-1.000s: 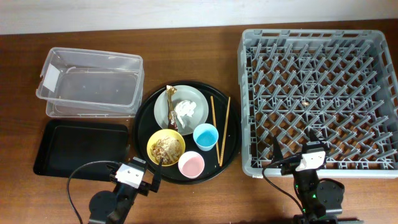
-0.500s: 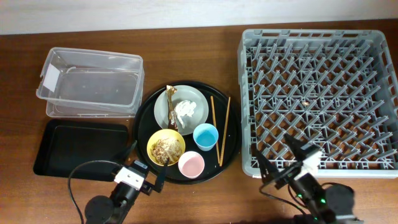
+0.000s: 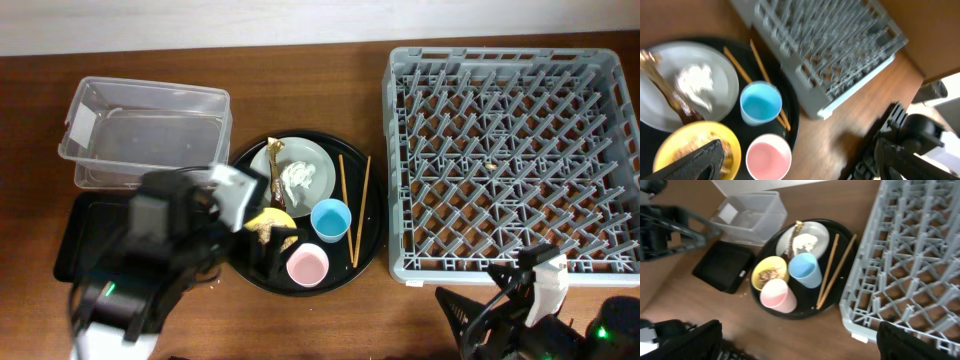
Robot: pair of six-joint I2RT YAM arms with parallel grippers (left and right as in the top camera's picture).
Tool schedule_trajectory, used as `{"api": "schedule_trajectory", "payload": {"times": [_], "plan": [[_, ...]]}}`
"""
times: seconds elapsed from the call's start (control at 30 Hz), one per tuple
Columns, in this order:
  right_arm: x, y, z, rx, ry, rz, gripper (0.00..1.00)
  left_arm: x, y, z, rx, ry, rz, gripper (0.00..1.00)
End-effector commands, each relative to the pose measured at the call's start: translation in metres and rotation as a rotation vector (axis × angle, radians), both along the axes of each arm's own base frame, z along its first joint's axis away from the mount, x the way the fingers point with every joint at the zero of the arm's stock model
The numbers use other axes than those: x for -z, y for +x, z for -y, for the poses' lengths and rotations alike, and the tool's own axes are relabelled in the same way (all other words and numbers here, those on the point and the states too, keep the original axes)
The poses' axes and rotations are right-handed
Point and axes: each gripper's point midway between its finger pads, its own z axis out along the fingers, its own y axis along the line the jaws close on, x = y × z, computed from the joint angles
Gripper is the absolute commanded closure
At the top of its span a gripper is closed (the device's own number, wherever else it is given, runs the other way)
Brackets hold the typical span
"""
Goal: Sort waste into correct bins and load items into the dishwasher rack
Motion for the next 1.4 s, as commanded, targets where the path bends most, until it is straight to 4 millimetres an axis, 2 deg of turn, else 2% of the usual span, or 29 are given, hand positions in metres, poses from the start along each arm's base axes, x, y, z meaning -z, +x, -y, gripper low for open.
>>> {"api": "schedule_trajectory", "payload": {"times": [0.0,0.03,0.07,0.13,0.17,0.2,0.23,0.3,0.37,0.4,0.43,0.5,0.53,0.6,0.63,0.67,0.7,0.73,0.8,0.83,0.87,0.93,0.97,1.0,1.03,1.07,1.17,1.23,1.37], "plan": [[0.021,0.013,0.028,0.169,-0.078,-0.12,0.01,0.066,0.039,0.012,-0.103,0.243,-0.13,0.07],[0.022,0.015,0.028,0.172,-0.075,-0.128,0.01,0.081,0.047,0.023,-0.088,0.268,-0.144,0.22],[0.021,0.018,0.028,0.172,-0.075,-0.13,0.01,0.11,0.075,0.033,-0.128,0.346,-0.131,0.3],[0.022,0.017,0.028,0.172,-0.075,-0.132,0.01,0.141,0.085,0.053,-0.098,0.369,-0.161,0.31],[0.022,0.017,0.028,0.172,-0.075,-0.132,0.01,0.155,0.087,0.06,-0.085,0.385,-0.175,0.36],[0.022,0.017,0.028,0.172,-0.076,-0.135,0.01,0.179,0.085,0.064,-0.078,0.45,-0.2,0.53],[0.023,0.016,0.028,0.172,-0.076,-0.14,0.01,0.188,0.085,0.06,-0.09,0.495,-0.202,0.63],[0.023,0.016,0.028,0.172,-0.076,-0.141,0.01,0.189,0.086,0.059,-0.096,0.507,-0.197,0.73],[0.023,0.015,0.027,0.167,-0.073,-0.142,0.01,0.198,0.079,0.059,-0.079,0.533,-0.226,0.75],[0.023,0.015,0.027,0.163,-0.07,-0.142,0.01,0.202,0.079,0.06,-0.08,0.536,-0.236,0.92],[0.023,0.015,0.027,0.163,-0.07,-0.141,0.01,0.197,0.081,0.063,-0.093,0.519,-0.236,0.99],[0.023,0.015,0.027,0.163,-0.07,-0.141,0.01,0.175,0.084,0.069,-0.083,0.489,-0.227,1.0],[0.023,0.015,0.027,0.163,-0.07,-0.141,0.01,0.156,0.086,0.069,-0.083,0.462,-0.222,1.0],[0.021,0.017,0.027,0.164,-0.069,-0.129,0.01,0.095,0.087,0.075,-0.057,0.321,-0.205,1.0],[0.019,0.019,0.027,0.164,-0.068,-0.117,0.01,0.074,0.086,0.078,-0.034,0.252,-0.201,1.0],[0.012,0.024,0.026,0.16,-0.062,-0.085,0.01,0.033,0.068,0.093,0.104,0.049,-0.21,1.0],[0.001,0.026,0.014,0.102,-0.018,-0.038,0.01,-0.004,0.046,0.103,0.277,-0.146,-0.214,1.0],[-0.019,0.022,-0.012,-0.07,0.043,0.049,0.01,-0.044,0.023,0.104,0.458,-0.355,-0.223,1.0],[-0.039,0.02,-0.034,-0.219,0.126,0.1,0.01,-0.083,-0.005,0.101,0.658,-0.553,-0.242,1.0],[-0.054,0.017,-0.052,-0.368,0.194,0.138,0.01,-0.093,-0.015,0.1,0.722,-0.605,-0.25,1.0],[-0.062,0.018,-0.06,-0.449,0.219,0.167,0.01,-0.098,-0.018,0.099,0.749,-0.627,-0.253,1.0],[-0.063,0.032,-0.066,-0.506,0.261,0.138,0.01,-0.099,-0.019,0.098,0.753,-0.631,-0.254,1.0],[-0.071,0.026,-0.076,-0.641,0.318,0.156,0.01,-0.099,-0.019,0.099,0.755,-0.631,-0.247,1.0],[-0.071,0.027,-0.079,-0.67,0.333,0.151,0.02,-0.099,-0.018,0.099,0.754,-0.628,-0.241,1.0],[-0.072,0.028,-0.082,-0.697,0.347,0.145,0.1,-0.098,-0.017,0.099,0.747,-0.621,-0.235,1.0],[-0.081,0.02,-0.088,-0.777,0.368,0.181,0.13,-0.093,-0.012,0.101,0.717,-0.594,-0.227,1.0],[-0.085,0.019,-0.091,-0.781,0.389,0.162,0.13,-0.083,-0.002,0.104,0.656,-0.537,-0.207,1.0],[-0.085,0.019,-0.091,-0.776,0.398,0.145,0.13,-0.079,-0.003,0.109,0.652,-0.514,-0.199,1.0],[-0.08,0.023,-0.09,-0.747,0.396,0.117,0.15,-0.087,-0.008,0.118,0.707,-0.527,-0.147,1.0]]}}
